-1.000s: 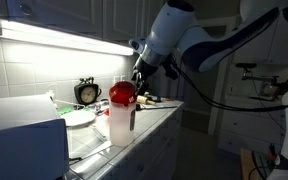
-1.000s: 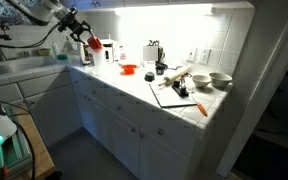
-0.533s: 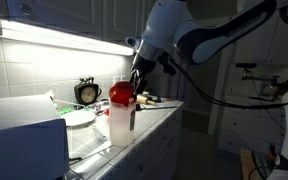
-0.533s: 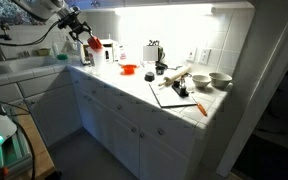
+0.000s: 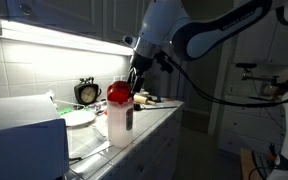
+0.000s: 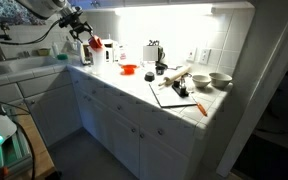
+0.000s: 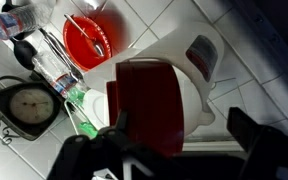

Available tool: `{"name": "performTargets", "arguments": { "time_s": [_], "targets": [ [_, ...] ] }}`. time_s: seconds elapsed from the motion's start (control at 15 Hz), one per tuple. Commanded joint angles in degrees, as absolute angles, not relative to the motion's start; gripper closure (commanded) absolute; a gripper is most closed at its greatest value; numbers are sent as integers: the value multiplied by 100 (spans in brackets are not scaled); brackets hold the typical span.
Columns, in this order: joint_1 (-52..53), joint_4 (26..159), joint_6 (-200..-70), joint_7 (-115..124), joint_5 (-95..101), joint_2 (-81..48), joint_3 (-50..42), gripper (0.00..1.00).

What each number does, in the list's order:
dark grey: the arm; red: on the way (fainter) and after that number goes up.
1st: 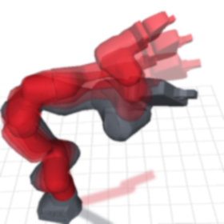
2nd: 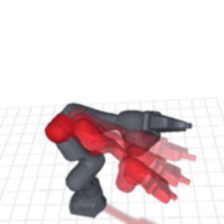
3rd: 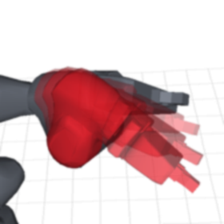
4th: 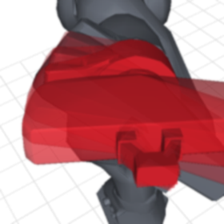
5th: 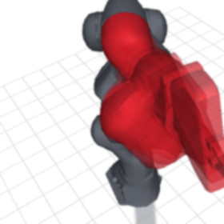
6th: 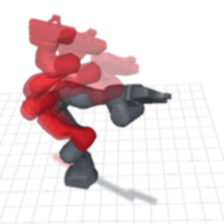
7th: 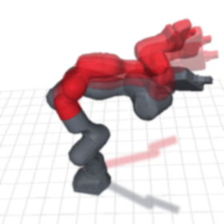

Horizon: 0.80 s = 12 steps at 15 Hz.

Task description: Put the red lid on the jar

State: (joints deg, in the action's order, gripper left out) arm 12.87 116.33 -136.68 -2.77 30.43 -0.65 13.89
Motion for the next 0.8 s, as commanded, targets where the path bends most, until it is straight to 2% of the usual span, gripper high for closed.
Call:
{"name": "performTargets", "arguments": {
  "time_s": [0.0, 0.73],
  "targets": [
    [1324, 11545, -13556, -418, 2839, -95, 1379, 0],
    [1380, 11641, -13563, -419, 2672, 49, 1437, 0]
  ]
}}
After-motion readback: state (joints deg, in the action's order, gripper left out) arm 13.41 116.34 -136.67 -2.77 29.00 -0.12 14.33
